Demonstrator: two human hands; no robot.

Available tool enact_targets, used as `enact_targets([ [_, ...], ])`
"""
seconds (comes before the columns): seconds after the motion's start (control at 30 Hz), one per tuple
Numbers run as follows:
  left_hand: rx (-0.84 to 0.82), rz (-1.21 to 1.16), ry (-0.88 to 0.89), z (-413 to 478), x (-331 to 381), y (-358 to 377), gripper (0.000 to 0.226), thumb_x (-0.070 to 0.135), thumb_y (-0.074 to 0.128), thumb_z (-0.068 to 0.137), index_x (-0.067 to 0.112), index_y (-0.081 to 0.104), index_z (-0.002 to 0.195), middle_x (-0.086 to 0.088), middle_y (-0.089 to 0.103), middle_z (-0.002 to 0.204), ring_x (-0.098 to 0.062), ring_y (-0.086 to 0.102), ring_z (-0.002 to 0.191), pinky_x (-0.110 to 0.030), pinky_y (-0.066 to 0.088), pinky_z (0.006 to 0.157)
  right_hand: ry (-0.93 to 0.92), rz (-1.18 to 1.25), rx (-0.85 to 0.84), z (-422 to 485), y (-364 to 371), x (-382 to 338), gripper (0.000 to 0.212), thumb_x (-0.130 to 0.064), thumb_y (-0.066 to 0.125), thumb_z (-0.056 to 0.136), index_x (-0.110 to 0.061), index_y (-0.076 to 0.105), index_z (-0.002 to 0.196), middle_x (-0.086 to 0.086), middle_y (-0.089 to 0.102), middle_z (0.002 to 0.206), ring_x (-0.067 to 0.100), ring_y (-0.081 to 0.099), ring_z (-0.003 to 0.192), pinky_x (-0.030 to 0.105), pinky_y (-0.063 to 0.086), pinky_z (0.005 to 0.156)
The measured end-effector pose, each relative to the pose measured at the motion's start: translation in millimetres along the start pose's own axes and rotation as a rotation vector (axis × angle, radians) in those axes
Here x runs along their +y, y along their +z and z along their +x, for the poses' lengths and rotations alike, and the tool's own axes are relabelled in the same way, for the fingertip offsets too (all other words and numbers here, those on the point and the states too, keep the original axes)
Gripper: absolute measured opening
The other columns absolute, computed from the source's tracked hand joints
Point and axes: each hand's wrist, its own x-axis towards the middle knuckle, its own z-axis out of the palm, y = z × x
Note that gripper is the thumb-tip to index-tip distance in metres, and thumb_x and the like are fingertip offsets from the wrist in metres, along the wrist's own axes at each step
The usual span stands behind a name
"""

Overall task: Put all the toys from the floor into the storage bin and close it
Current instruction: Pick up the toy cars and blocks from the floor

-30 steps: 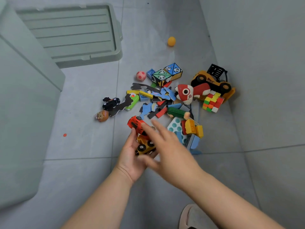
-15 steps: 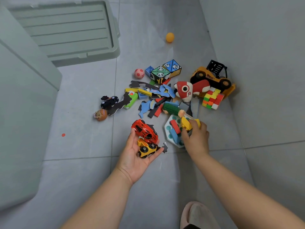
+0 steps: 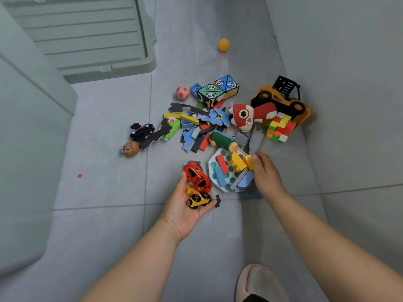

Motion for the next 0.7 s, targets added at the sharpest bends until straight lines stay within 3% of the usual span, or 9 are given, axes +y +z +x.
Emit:
enact_targets([
  [0.07,0.010,0.029,-0.001,3,-2,5,0.053,0.046,0.050,0.090,0.014,0.052,0.132,-0.018,0.057,0.127,-0.032,0.056,0.112,-0.047,0.053,0.081,0.031,0.016,-0.047,4,8,-2,0.037,-0.034,0.039,0.097,-0.004,0.052,0.114,0.011,0.057,0.106,0.028,0.054,0.105,0.039,0.044,0.088],
  [0.17,0.041,0.066,-0.002,8,-5,11,0.051,0.046,0.050,0.090,0.013,0.054,0.128,-0.017,0.060,0.124,-0.031,0.057,0.114,-0.045,0.053,0.080,0.103,0.055,-0.092,7,22,1,0.047,-0.044,0.046,0.092,-0.010,0.047,0.124,0.012,0.054,0.120,0.027,0.052,0.111,0.044,0.042,0.098],
  [0.27,0.084,0.057,-0.020,9,-4,13,0.048,0.044,0.051,0.090,0.012,0.055,0.124,-0.018,0.060,0.123,-0.031,0.057,0.112,-0.045,0.053,0.079,0.091,0.085,-0.073,6,26,-1,0.048,-0.047,0.048,0.090,-0.012,0.045,0.123,0.011,0.051,0.120,0.022,0.054,0.103,0.034,0.046,0.087],
  [0.4,0.081,0.075,-0.035,2,0,19,0.044,0.046,0.052,0.088,0.015,0.058,0.119,-0.018,0.062,0.121,-0.032,0.059,0.110,-0.044,0.054,0.081,0.073,0.218,-0.037,-8,18,-14,0.030,-0.044,0.049,0.091,-0.023,0.041,0.111,0.003,0.054,0.112,0.011,0.057,0.093,0.021,0.046,0.067],
  [0.6,0.062,0.154,-0.003,-54,39,52,0.044,0.046,0.053,0.089,0.012,0.061,0.116,-0.017,0.068,0.109,-0.030,0.064,0.100,-0.044,0.055,0.076,0.065,0.439,-0.006,-61,-21,-76,0.028,-0.045,0.045,0.092,-0.030,0.039,0.115,-0.012,0.056,0.099,0.011,0.058,0.095,0.034,0.051,0.079],
  [0.7,0.081,0.158,0.051,-116,72,59,0.040,0.043,0.055,0.088,0.011,0.062,0.112,-0.017,0.070,0.101,-0.030,0.065,0.093,-0.044,0.055,0.070,-0.081,0.383,-0.098,-97,-36,-133,0.030,-0.046,0.045,0.091,-0.036,0.039,0.118,-0.017,0.055,0.101,0.005,0.057,0.092,0.027,0.049,0.068],
])
